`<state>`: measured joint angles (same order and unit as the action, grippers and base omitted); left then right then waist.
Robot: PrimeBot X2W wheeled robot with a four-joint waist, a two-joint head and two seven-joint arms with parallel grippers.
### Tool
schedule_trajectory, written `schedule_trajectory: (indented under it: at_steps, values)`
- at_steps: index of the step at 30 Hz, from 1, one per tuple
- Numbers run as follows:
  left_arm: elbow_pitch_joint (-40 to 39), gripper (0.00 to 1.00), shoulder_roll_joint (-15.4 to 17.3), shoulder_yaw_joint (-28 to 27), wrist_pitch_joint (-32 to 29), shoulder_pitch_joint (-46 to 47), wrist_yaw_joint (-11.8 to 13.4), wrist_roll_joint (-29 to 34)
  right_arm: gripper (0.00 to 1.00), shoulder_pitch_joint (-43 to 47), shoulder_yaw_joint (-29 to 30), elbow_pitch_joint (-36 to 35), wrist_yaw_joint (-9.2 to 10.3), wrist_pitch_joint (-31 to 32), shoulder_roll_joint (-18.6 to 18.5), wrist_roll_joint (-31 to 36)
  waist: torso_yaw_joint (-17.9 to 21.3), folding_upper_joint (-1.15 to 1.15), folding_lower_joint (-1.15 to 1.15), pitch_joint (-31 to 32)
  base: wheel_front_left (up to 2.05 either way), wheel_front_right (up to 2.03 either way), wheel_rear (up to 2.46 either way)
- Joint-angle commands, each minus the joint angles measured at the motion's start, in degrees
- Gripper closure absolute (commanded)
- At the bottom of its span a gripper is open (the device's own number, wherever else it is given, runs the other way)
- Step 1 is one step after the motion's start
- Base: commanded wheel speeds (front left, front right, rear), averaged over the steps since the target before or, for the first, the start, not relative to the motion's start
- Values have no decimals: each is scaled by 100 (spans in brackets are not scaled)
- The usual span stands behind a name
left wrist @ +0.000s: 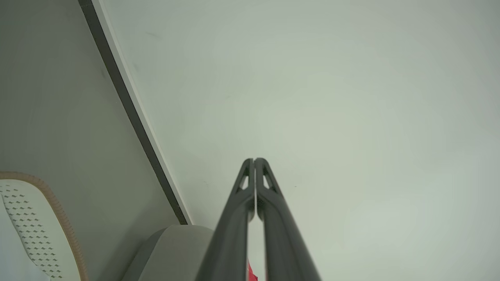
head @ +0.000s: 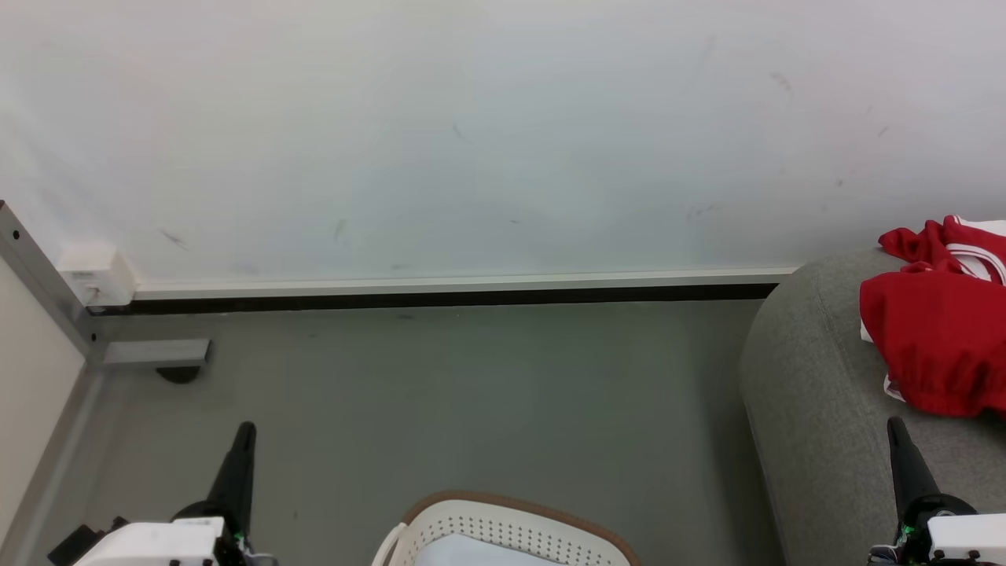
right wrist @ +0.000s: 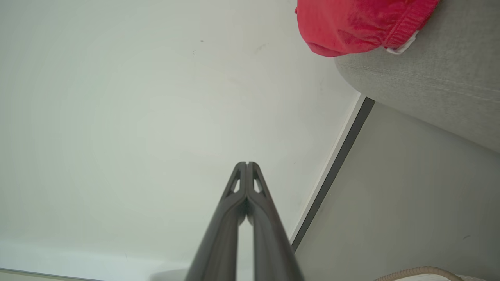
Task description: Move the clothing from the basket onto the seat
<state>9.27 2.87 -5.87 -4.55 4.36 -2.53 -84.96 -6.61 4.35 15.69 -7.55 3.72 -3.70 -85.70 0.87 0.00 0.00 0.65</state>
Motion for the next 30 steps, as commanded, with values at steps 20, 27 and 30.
schedule_trajectory:
  at_steps: [20, 27, 30]
  values:
    - [-50, 100, 4, -93, -211, 189, -3, -775, 100, -118, 30, -82, 12, 134, -115, -881, -84, 0, 0, -47, 0, 0, 0]
    - [-50, 100, 4, -92, -211, 188, -3, -774, 100, -113, -4, -84, 12, 99, -125, -904, -84, 0, 0, -47, 0, 0, 0]
    - [-50, 100, 4, -92, -211, 188, -4, -774, 100, -111, -15, -86, 12, 91, -133, -915, -84, 0, 0, -48, 0, 0, 0]
